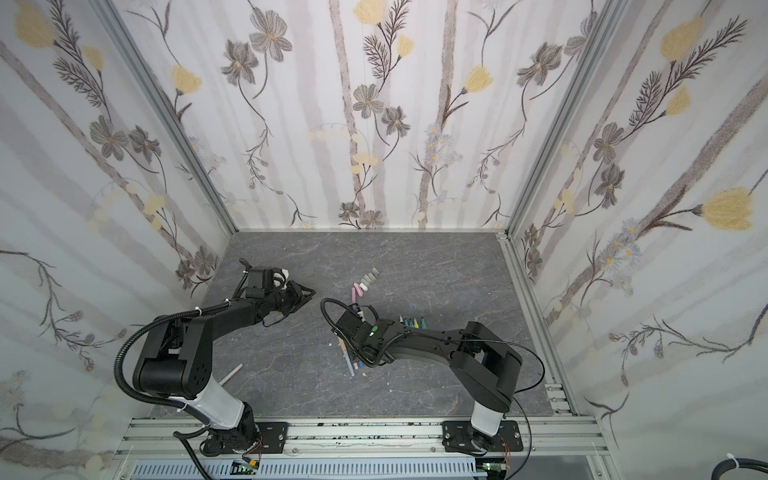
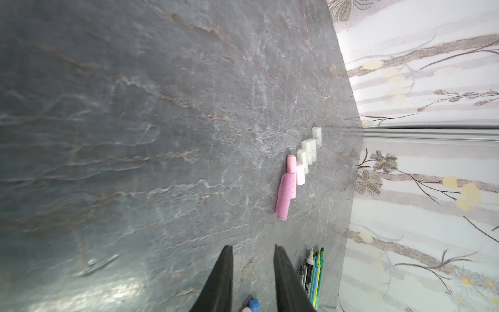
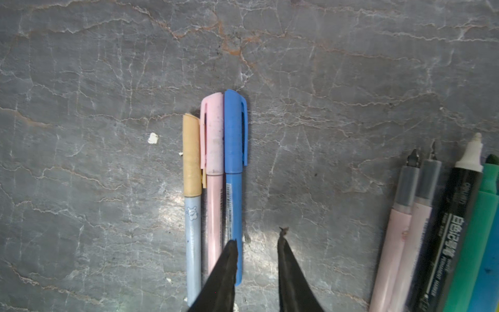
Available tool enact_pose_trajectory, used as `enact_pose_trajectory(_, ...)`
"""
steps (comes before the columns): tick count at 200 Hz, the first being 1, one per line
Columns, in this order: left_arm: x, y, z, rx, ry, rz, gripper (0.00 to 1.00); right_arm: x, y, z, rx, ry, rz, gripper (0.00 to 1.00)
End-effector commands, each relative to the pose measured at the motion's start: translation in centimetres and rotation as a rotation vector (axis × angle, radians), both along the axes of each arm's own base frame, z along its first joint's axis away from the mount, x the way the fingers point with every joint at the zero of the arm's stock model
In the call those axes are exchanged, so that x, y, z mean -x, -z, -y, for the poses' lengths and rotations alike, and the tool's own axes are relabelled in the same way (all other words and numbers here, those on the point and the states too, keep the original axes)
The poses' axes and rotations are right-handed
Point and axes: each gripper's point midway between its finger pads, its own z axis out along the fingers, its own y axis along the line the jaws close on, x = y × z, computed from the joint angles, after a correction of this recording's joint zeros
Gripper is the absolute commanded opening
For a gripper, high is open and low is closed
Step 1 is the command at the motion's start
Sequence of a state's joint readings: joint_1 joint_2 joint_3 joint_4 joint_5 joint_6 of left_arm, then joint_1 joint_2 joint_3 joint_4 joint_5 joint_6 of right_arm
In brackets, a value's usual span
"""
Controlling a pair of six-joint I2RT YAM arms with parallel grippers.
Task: Open the pen caps
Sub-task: 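Move the right gripper over the blue-capped pen and close on it, then lift the blue pen upright toward the left gripper with the right gripper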
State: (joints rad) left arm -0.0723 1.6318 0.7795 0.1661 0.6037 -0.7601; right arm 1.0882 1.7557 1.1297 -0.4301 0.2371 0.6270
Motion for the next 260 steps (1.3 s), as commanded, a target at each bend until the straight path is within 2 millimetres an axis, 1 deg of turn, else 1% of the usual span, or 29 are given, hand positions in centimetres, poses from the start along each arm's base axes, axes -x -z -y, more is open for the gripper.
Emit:
enact_pose_trajectory(1, 0.4, 0.0, -0.3, -0.008, 0.022, 0.021, 0.26, 0.0, 0.3, -0.6, 0.006, -0.01, -0.004, 0.27)
enact_pose_trajectory(34, 0.3, 0.1, -0.5, -0.001, 0.022, 0.022, 0.26, 0.1, 1.0, -1.3, 0.008, -0.021, -0.019, 0.26)
enact_pose_trajectory(58, 0.1, -0.1, -0.5, 0.002, 0.02, 0.025, 0.26, 0.3, 1.9, -1.4, 0.024, -0.025, -0.034, 0.26)
enact_pose_trajectory(86, 0.0, 0.0, -0.5, 0.004, 0.021, 0.022, 0.26, 0.4, 2.7, -1.3, 0.04, -0.029, -0.047, 0.26)
enact_pose_trajectory(117, 0.2, 0.3, -0.5, 0.006, 0.023, 0.017, 0.26, 0.5, 3.1, -1.4, 0.051, -0.031, -0.051, 0.26)
enact_pose_trajectory(162, 0.3, 0.1, -0.4, 0.013, 0.027, 0.02, 0.26, 0.9, 4.9, -0.7, 0.096, -0.036, -0.085, 0.25)
enact_pose_trajectory(182, 0.3, -0.2, -0.3, 0.017, 0.034, 0.025, 0.26, 1.2, 5.4, -0.4, 0.104, -0.039, -0.097, 0.22)
enact_pose_trajectory(208, 0.5, -0.8, -0.1, 0.024, 0.048, 0.03, 0.26, 1.6, 5.6, -0.2, 0.098, -0.043, -0.11, 0.11)
enact_pose_trajectory(221, 0.6, -1.2, 0.1, 0.025, 0.059, 0.035, 0.26, 1.6, 5.4, -0.1, 0.09, -0.043, -0.109, 0.07)
enact_pose_trajectory(238, 0.8, -1.6, 0.3, 0.019, 0.077, 0.033, 0.27, 1.4, 5.0, 0.2, 0.083, -0.043, -0.104, 0.04)
enact_pose_trajectory(260, 1.3, -2.5, 1.0, 0.025, 0.106, 0.035, 0.27, 0.7, 3.7, 1.1, 0.059, -0.03, -0.088, 0.02)
